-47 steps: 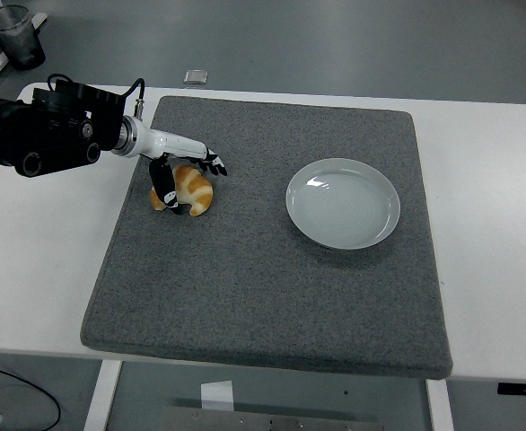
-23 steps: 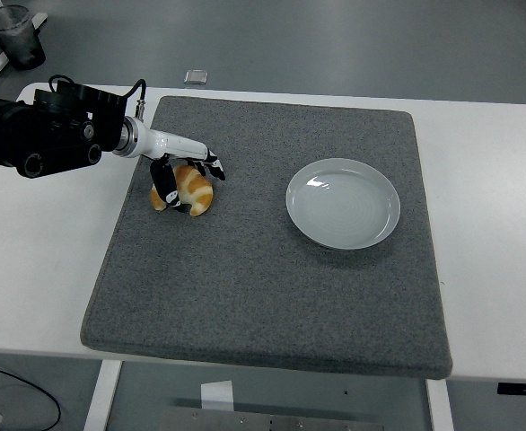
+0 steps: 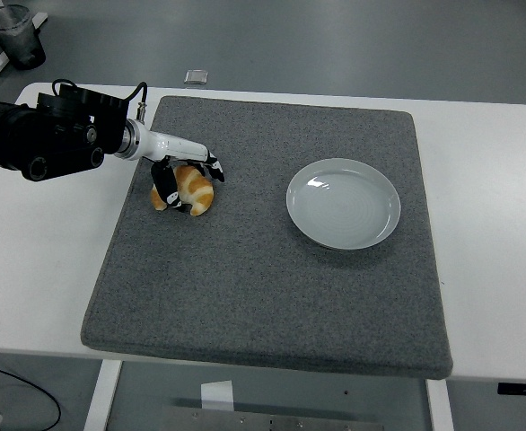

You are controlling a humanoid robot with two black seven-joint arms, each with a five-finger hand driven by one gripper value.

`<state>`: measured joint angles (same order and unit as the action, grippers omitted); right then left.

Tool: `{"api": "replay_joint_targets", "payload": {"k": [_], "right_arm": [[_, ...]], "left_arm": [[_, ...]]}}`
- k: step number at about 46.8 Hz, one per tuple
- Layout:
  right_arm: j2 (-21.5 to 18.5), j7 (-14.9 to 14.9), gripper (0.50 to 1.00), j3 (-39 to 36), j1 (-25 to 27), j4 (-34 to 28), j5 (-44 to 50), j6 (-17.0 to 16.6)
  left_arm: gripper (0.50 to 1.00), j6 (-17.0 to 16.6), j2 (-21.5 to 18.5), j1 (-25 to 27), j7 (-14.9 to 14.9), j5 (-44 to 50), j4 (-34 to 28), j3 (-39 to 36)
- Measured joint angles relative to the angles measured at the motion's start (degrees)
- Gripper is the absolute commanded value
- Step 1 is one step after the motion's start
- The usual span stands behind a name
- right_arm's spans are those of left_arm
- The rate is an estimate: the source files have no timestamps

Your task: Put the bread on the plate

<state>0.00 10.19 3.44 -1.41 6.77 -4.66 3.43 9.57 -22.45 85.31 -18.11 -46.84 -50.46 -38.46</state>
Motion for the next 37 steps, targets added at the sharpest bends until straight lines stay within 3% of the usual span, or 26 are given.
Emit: {"api": "replay_joint_targets", "payload": {"k": [8,13,17,25,37], "right_arm": [[0.0,0.0,0.932,0.0,0.0,0.0,0.0,0.0],[0.0,0.0,0.932,0.0,0.0,0.0,0.0,0.0],[0.0,0.0,0.932,0.0,0.0,0.0,0.0,0.0],[0.0,0.0,0.932,0.0,0.0,0.0,0.0,0.0],[0.0,0.0,0.932,0.0,0.0,0.0,0.0,0.0]], "left_arm": [[0.814,-0.4,0.3,0.1,0.0,-0.2,0.2,0.0],[0.697,-1.0,1.1,0.1,0.0,-1.1,0.9,0.0],[0.658,-1.3,1.2,0.1,0.0,-1.9,1.1,0.0],[0.500,-1.4,1.3,0.3,0.1,-2.4,1.2,0.1],[0.500,-1.3,1.6,0.6,0.2,-2.5,1.2,0.1]]}}
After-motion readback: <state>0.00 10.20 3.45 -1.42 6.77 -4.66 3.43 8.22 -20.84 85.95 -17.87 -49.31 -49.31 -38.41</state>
